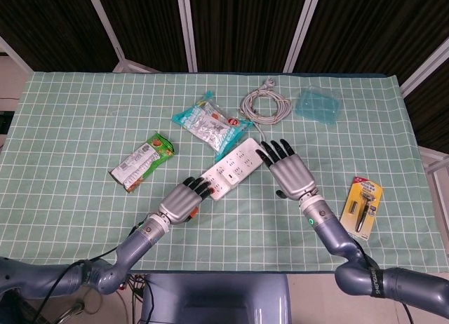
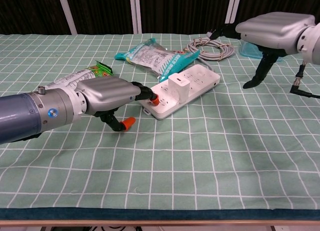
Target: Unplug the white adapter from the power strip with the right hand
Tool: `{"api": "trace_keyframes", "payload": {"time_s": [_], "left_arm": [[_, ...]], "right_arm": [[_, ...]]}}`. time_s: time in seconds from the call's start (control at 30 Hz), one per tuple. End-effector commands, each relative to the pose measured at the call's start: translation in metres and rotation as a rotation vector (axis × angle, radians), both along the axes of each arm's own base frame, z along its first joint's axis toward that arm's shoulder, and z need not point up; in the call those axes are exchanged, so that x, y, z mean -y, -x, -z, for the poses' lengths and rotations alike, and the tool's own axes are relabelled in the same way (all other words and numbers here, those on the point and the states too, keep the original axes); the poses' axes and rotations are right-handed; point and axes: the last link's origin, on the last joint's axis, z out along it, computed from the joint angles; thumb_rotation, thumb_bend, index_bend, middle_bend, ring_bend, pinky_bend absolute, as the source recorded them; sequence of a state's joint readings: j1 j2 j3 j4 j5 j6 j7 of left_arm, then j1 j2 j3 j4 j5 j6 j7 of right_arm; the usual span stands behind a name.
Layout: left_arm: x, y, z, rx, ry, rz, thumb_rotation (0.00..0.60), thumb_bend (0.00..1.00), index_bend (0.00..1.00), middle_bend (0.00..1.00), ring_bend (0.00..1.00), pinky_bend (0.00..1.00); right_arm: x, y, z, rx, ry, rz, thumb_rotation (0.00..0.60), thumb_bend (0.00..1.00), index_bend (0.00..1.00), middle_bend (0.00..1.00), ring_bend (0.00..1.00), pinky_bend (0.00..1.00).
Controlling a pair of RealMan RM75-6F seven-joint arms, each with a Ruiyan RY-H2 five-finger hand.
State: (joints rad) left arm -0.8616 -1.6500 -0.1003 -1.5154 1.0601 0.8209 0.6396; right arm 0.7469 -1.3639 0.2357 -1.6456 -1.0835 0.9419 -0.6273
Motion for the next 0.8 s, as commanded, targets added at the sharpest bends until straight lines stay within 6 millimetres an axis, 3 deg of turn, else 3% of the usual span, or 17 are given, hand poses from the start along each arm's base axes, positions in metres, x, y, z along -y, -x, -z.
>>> {"api": "trace_keyframes", "payload": {"time_s": [0.03,0.8], "left_arm": [[0.001,0.000,0.000,0.001,0.001,0.001,0.600,0.51,0.17,0.13,0.07,0.16],[-0.001,0.006,0.008,-0.002,0.018,-0.002,0.600,0.51,0.17,0.13,0.07,0.16]], "right_arm": [[0.001,0.000,0.008,-0.014,-0.014,-0.004,0.600,0.17,0.18,0.10,0.06,0.13],[0.013,-0.021,0.057,0.067,-0.078,-0.074,0.600,0.17,0.24,0.14,0.10,0.16]]}}
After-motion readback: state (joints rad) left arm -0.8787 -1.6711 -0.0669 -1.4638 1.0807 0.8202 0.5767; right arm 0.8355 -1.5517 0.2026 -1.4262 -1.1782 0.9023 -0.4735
